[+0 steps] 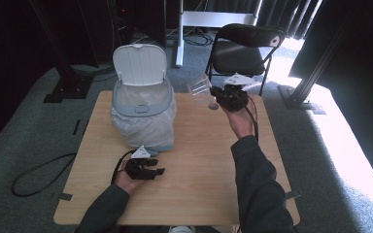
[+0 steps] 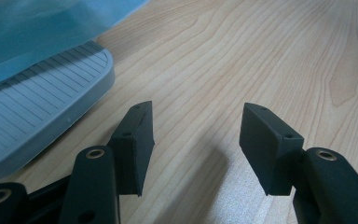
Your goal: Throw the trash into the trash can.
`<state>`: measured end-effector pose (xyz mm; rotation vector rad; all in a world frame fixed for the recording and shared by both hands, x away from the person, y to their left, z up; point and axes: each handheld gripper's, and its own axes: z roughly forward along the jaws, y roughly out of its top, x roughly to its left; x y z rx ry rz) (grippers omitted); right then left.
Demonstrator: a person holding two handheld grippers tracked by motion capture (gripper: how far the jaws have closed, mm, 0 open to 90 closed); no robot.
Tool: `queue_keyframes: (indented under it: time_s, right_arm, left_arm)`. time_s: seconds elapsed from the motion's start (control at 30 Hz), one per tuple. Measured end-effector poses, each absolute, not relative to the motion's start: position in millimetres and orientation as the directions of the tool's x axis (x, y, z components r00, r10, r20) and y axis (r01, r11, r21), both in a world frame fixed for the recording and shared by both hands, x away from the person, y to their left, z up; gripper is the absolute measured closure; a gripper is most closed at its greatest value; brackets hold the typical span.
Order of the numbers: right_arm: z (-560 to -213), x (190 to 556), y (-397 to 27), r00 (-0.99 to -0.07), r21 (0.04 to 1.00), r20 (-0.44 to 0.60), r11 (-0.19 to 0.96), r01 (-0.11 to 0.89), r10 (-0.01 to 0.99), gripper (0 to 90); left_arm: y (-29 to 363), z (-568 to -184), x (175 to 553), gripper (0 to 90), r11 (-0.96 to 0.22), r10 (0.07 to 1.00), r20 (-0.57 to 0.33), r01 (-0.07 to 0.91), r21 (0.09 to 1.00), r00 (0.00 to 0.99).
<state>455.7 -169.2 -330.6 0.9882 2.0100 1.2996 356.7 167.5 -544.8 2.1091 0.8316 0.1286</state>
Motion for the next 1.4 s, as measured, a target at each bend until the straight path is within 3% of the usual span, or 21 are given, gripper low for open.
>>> queue_keyframes:
  time_s: [1.4]
  right_arm:
    - [-289.5,447.4,-145.5,-0.632,0.949,-0.089,0.257,0.180,0.769,84.1]
  left_arm:
    - [167.4,-545.0,356.6,44.9,-0.420,0.603,-0.199,0.519,0.744,0.772]
